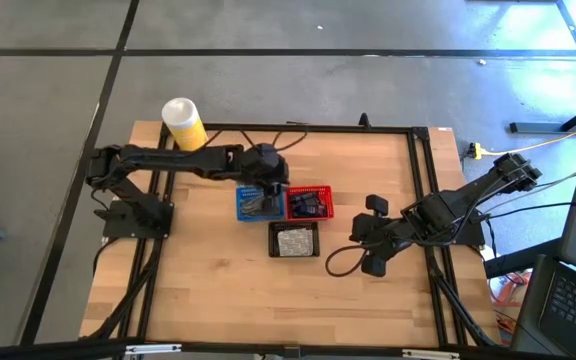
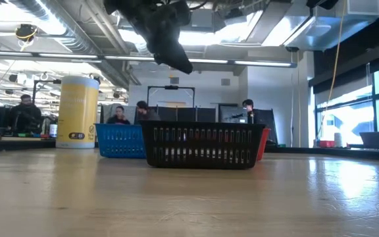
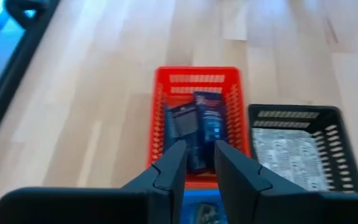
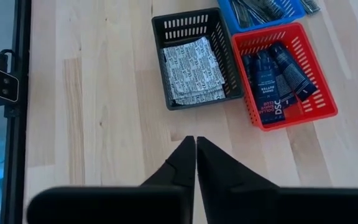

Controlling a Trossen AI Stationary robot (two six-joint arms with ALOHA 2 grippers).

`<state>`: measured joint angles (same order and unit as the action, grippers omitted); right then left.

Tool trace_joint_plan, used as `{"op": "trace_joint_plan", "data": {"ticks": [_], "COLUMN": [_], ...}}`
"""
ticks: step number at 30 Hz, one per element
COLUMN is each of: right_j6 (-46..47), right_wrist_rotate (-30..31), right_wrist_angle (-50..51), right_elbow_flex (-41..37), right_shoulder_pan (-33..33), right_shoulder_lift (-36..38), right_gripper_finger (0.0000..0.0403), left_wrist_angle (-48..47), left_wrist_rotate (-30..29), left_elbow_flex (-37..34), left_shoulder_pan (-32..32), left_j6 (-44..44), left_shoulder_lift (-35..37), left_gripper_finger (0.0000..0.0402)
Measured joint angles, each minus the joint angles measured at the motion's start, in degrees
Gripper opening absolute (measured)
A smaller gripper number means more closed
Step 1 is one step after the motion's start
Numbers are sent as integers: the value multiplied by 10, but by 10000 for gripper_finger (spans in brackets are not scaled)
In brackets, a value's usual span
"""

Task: Pick & Place Travel size toiletries
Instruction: Put the black comb into the blue bin

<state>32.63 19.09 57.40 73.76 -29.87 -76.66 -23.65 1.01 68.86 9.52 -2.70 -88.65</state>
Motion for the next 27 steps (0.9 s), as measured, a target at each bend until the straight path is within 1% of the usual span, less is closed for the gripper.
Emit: {"op": "trace_joint_plan", "data": {"ticks": [2, 5, 8, 11, 13, 17, 21, 25, 27], "right_j6": [3, 4, 4, 3, 3, 0, -1, -1, -3], "right_wrist_rotate": [0, 0, 0, 0, 0, 0, 0, 0, 0], "right_wrist_angle": [0, 0, 0, 0, 0, 0, 0, 0, 0], "right_elbow_flex": [0, 0, 0, 0, 0, 0, 0, 0, 0], "right_shoulder_pan": [0, 0, 0, 0, 0, 0, 0, 0, 0], "right_shoulder_lift": [0, 0, 0, 0, 0, 0, 0, 0, 0], "right_gripper_finger": [22, 28, 25, 16, 9, 4, 16, 30, 32], "left_wrist_angle": [6, 46, 108, 155, 177, 222, 247, 298, 303], "left_wrist_rotate": [0, 15, 35, 34, 19, -34, -80, -89, -93], "left_elbow_flex": [0, 0, 0, 0, 0, 0, 0, 0, 0], "left_shoulder_pan": [11, 21, 17, 11, 5, -15, -38, -67, -87], "left_j6": [0, 4, 0, -6, -9, -13, -36, -18, -28], "left_shoulder_lift": [1, 1, 1, 1, 1, 1, 1, 1, 1], "left_gripper_finger": [77, 74, 70, 65, 61, 51, 38, 26, 21]}}
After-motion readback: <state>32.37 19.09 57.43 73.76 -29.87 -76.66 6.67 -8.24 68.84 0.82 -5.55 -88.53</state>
